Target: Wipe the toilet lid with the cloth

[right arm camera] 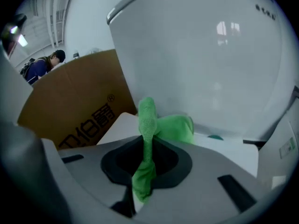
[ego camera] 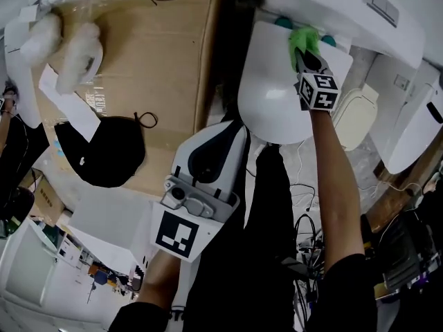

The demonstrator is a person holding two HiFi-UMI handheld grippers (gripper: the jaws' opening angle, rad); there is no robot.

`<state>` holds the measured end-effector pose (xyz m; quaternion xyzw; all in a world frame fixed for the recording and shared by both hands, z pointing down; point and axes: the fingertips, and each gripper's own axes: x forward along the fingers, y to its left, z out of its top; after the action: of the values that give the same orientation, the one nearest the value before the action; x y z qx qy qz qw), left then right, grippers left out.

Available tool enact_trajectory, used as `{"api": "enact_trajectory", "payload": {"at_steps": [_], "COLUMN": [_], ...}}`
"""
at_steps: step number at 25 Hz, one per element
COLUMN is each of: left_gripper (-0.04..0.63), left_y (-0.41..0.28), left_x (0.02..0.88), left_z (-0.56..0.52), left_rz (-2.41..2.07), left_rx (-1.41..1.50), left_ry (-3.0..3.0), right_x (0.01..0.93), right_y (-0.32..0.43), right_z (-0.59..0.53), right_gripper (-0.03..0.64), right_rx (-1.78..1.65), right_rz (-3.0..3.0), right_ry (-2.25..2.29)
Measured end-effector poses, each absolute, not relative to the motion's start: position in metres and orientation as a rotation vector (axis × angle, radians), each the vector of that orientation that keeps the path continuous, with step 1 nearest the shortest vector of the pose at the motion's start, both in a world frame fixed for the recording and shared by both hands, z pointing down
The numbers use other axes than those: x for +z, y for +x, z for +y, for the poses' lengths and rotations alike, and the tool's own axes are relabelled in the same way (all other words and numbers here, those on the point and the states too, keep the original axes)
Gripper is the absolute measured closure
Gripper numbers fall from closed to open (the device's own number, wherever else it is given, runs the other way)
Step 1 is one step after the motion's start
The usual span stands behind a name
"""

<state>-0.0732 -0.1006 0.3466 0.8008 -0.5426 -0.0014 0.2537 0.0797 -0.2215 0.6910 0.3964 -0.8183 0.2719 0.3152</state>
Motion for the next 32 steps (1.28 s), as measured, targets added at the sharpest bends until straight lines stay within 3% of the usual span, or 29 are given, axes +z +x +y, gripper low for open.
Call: {"api": "enact_trajectory", "payload": {"at_steps": [6,19,32], "left_gripper": [0.597,0.597,0.597], "left_y": [-0.091,-0.104,-0.098], "left_x": [0.354,0.351,0.344], "left_z": [-0.104,-0.099,-0.064], "left_rz": [-1.48,-1.551,-1.636], "left_rx": [-0.028,-0.052,-0.075], "left_ry": [2.145,2.112,2.059], "right_x": [0.705,0.708,0.721], "right_y": [0.058,0.019,-0.001], "right_z": [-0.225,-0.201,-0.105], "right_gripper": [0.566,0.566,0.566], "right_rx": [0.76,0.44,0.164], "right_rz": [-2.158,-2.241,-2.255], "right_ry": [1.023,0.583,0.086]}}
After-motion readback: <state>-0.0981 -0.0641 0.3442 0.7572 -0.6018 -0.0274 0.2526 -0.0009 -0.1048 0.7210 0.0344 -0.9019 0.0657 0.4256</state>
